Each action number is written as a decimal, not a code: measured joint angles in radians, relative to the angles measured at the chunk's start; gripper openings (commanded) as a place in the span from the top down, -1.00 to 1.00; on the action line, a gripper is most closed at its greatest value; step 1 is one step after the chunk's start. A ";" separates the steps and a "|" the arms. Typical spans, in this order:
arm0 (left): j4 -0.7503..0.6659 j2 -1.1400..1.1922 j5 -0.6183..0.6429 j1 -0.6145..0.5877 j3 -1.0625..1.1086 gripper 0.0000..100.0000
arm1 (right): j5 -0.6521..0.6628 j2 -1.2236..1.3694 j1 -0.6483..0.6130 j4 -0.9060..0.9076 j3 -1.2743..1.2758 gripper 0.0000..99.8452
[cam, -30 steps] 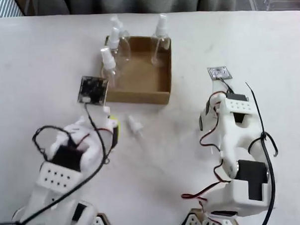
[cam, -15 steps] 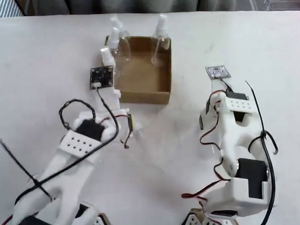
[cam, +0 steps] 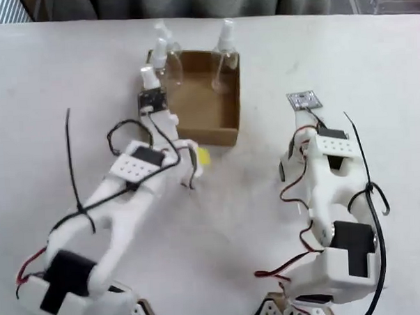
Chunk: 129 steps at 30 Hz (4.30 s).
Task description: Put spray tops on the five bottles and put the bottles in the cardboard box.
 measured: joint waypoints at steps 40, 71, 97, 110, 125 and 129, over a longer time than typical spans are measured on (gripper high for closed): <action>0.124 0.305 0.157 0.028 -0.186 0.90 | 0.000 0.000 0.000 0.000 0.000 0.97; 0.262 -0.152 -0.292 -0.109 -0.005 0.96 | -0.009 -0.035 0.000 -0.006 0.025 0.97; 0.084 -0.529 -0.292 -0.244 0.253 0.96 | -0.080 -1.033 -0.152 0.015 0.052 0.97; 0.081 -0.589 -0.292 -0.242 0.253 0.96 | -0.301 -1.238 -0.170 -0.578 0.434 0.97; 0.040 -1.240 -0.292 -0.242 0.351 0.96 | -0.374 -1.567 -0.351 -0.631 0.663 0.97; -0.052 -1.274 -0.292 -0.242 0.308 0.96 | -0.345 -1.761 -0.453 -0.626 0.789 0.97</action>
